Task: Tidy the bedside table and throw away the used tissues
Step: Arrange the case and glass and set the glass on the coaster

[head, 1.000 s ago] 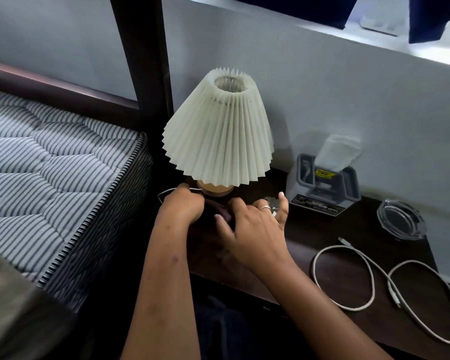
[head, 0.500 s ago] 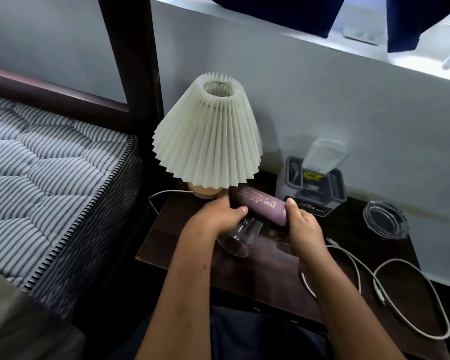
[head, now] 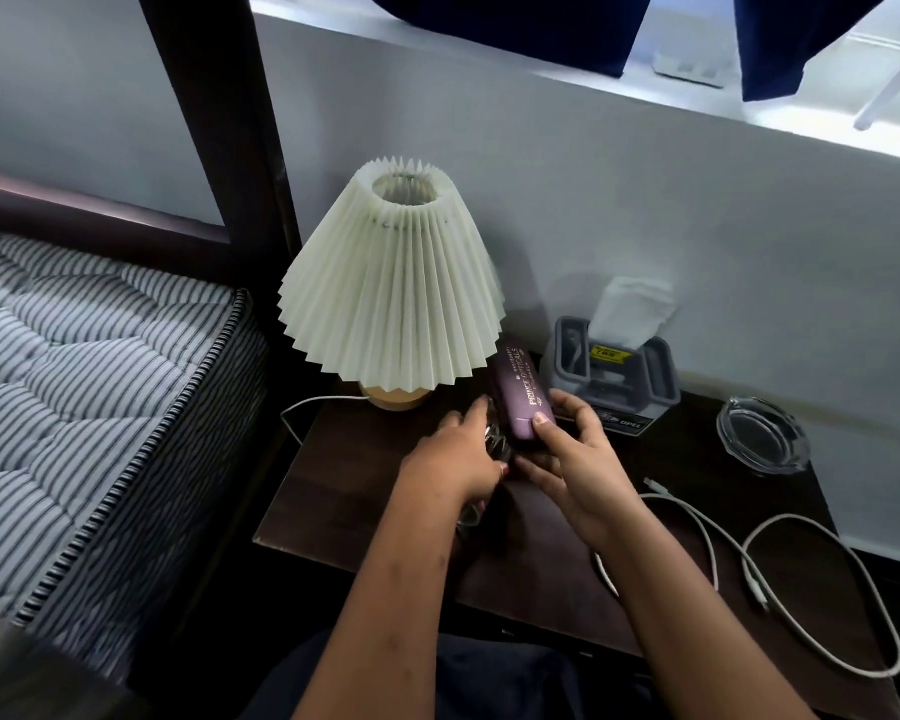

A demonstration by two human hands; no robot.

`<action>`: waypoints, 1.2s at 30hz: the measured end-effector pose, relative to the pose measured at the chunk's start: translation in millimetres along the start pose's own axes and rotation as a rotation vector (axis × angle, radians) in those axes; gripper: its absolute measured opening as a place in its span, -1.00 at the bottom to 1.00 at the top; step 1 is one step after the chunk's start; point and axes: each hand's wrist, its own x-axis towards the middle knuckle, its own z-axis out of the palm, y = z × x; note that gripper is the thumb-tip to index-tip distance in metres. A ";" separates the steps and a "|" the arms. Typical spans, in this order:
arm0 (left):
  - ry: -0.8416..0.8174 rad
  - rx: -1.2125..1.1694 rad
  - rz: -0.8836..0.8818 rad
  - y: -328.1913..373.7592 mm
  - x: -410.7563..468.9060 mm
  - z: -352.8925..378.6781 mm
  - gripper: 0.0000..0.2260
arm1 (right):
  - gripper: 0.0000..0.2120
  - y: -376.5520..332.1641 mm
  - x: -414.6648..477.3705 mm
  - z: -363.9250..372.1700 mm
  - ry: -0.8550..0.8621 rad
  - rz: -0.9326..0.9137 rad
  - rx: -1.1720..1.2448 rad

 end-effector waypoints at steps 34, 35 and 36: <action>0.030 -0.032 -0.305 -8.5 7.2 -2.6 -0.16 | -0.49 43.7 58.9 11.4 0.114 -0.339 -0.940; 0.027 -0.030 -0.324 -10.6 8.9 -2.5 -0.13 | -0.49 43.0 59.2 12.0 0.113 -0.348 -0.976; 0.027 -0.024 -0.337 -12.6 9.9 -2.7 -0.11 | -0.49 42.5 59.6 12.4 0.114 -0.356 -1.006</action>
